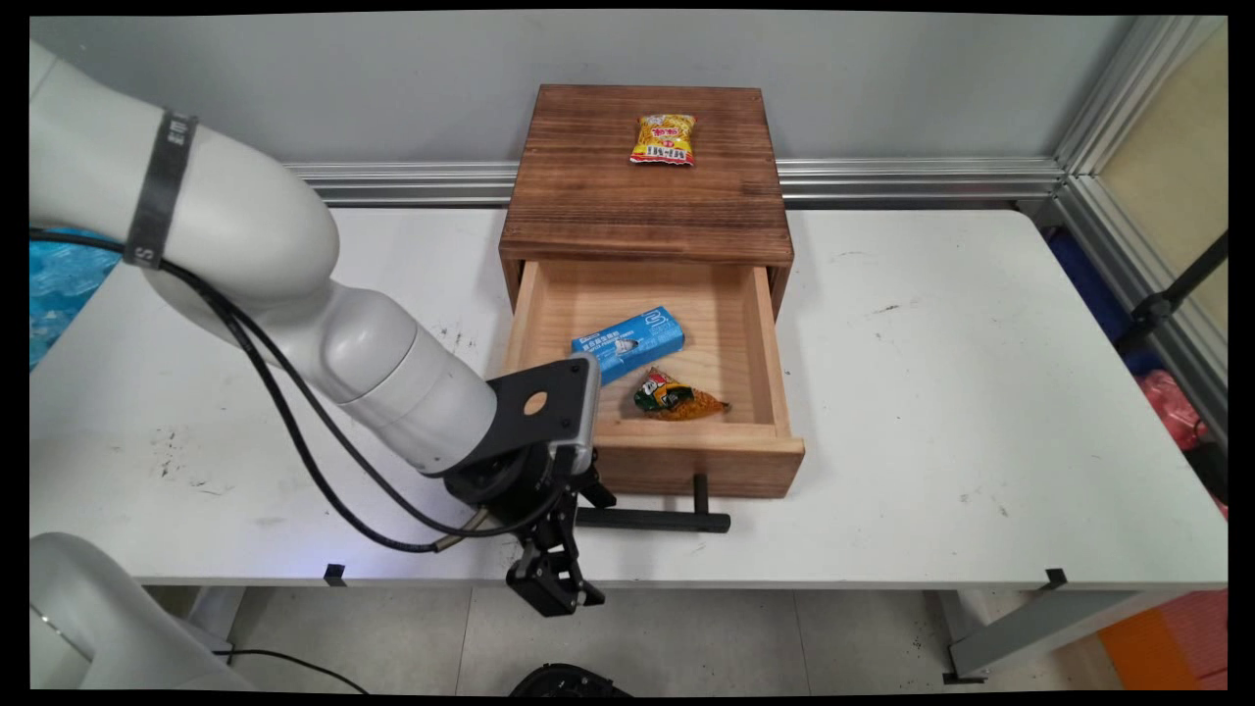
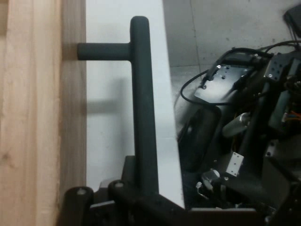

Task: Open the drawer

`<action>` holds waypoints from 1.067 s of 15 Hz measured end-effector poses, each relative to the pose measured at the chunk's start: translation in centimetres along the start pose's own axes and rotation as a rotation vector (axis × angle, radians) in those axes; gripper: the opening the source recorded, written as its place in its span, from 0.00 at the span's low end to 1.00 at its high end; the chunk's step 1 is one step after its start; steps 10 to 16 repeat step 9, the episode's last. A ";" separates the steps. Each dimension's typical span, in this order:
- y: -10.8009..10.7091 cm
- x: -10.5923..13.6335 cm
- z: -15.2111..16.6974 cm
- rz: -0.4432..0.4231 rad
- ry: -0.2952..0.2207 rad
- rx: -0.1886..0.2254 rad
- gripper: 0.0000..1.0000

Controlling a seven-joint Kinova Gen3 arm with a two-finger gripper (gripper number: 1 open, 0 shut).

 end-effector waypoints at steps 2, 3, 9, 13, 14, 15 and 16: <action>0.3 0.0 0.0 -0.001 0.000 -0.005 1.00; 0.4 0.0 0.0 -0.001 0.000 -0.007 1.00; 1.0 0.3 -0.2 0.004 0.003 -0.015 1.00; 1.0 0.3 -0.2 0.004 0.003 -0.015 1.00; 1.0 0.3 -0.2 0.004 0.003 -0.015 1.00; 1.0 0.3 -0.2 0.004 0.003 -0.015 1.00; 1.0 0.3 -0.2 0.004 0.003 -0.015 1.00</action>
